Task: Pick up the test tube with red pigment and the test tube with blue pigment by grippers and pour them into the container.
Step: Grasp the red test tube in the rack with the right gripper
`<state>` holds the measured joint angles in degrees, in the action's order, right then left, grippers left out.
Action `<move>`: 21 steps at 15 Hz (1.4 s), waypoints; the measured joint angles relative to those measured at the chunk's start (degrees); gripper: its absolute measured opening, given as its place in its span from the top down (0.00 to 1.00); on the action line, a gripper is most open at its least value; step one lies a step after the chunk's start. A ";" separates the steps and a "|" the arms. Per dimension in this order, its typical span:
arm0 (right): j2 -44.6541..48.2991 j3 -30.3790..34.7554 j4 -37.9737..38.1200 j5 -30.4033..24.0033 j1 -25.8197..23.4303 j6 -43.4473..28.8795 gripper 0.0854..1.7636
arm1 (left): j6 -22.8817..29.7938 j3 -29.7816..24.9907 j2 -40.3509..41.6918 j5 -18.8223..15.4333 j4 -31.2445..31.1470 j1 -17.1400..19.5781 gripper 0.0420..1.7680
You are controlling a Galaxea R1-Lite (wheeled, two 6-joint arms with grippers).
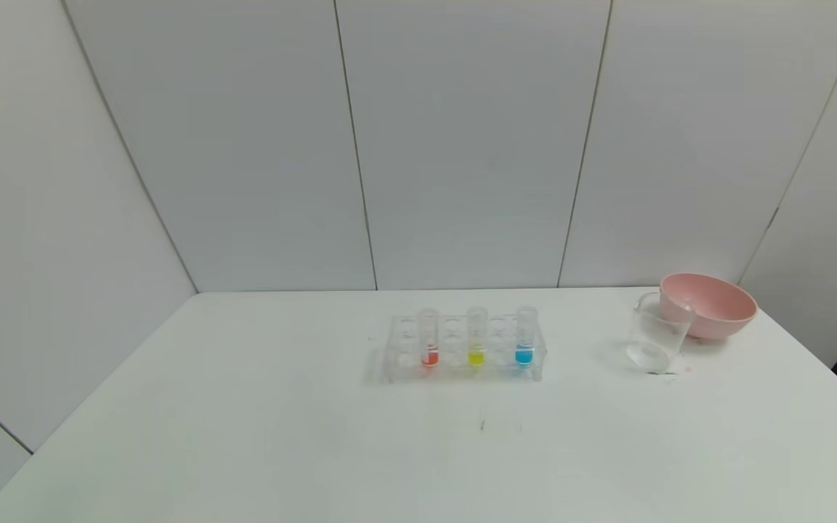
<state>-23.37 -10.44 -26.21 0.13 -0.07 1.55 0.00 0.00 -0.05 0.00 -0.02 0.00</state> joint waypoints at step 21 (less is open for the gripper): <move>-82.94 -18.80 -46.70 34.76 49.80 -1.60 0.03 | 0.00 0.00 0.00 0.00 0.02 0.00 0.00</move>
<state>-106.31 -29.23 -72.91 34.89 49.73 -0.05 0.00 0.00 -0.05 0.00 0.00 0.00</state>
